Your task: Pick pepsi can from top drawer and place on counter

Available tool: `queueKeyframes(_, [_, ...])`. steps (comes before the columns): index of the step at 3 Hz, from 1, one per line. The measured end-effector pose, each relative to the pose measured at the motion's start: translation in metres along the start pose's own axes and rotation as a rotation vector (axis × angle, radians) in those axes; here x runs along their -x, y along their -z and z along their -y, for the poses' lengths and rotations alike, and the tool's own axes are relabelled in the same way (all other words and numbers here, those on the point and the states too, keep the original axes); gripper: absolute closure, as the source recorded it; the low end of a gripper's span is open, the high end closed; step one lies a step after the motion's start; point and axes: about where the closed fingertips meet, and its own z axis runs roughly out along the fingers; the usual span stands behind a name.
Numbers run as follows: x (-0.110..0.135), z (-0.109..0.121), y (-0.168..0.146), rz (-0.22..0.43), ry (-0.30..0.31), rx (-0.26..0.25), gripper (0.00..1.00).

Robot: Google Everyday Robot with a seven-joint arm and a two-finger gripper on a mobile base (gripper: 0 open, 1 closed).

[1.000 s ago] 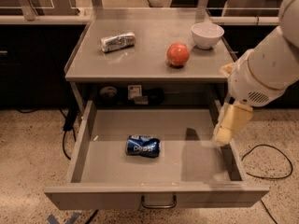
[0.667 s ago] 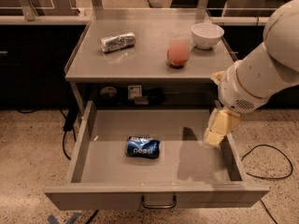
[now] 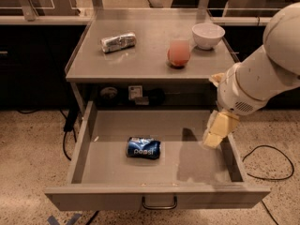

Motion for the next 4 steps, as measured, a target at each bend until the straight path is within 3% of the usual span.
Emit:
queueKeyframes(2, [0.039,-0.018,-0.075,0.131,0.001,0.057,0.0])
queueKeyframes(4, [0.073,-0.023,-0.122,0.18,0.028,0.055,0.0])
